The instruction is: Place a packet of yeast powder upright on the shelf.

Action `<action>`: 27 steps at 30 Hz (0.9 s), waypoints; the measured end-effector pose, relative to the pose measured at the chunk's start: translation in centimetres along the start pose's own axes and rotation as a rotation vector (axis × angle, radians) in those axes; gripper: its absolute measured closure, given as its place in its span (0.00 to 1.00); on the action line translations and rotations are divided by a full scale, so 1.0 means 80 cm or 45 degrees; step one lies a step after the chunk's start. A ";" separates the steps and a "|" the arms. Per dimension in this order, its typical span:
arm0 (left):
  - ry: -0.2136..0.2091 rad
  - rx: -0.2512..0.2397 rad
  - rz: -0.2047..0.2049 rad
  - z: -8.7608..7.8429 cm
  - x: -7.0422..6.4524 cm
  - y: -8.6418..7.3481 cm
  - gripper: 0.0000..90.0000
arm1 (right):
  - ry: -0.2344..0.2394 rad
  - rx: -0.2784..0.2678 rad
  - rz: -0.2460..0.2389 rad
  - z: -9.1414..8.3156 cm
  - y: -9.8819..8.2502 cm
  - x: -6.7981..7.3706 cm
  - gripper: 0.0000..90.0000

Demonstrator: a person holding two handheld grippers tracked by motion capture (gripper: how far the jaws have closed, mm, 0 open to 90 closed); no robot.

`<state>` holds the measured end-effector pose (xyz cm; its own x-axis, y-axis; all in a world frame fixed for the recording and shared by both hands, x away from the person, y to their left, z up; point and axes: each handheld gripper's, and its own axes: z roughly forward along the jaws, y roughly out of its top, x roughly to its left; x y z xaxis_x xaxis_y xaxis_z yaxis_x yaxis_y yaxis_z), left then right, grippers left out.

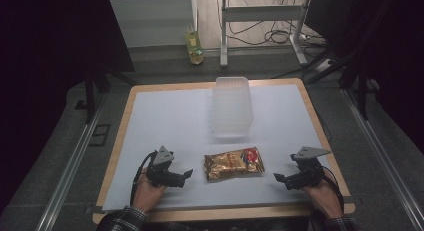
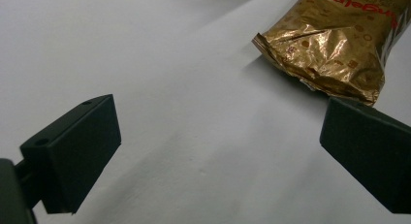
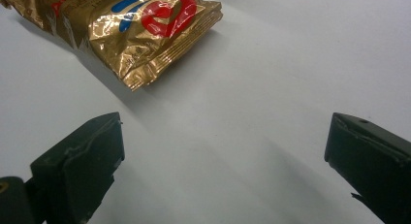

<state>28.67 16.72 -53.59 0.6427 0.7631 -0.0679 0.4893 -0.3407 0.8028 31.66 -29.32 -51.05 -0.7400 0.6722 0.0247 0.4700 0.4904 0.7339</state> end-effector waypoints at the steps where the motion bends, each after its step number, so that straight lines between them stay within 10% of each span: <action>1: 0.006 0.001 0.004 0.000 0.000 0.000 0.01 | -0.003 -0.005 0.002 0.000 0.000 0.000 0.01; 27: -0.007 0.018 -0.047 -0.003 0.001 0.007 0.03 | -0.040 0.009 -0.014 0.002 0.002 0.004 0.00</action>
<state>28.84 16.73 -53.03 0.6273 0.7723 -0.1002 0.5209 -0.3205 0.7912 31.60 -28.96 -51.04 -0.7297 0.6838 -0.0047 0.4653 0.5016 0.7293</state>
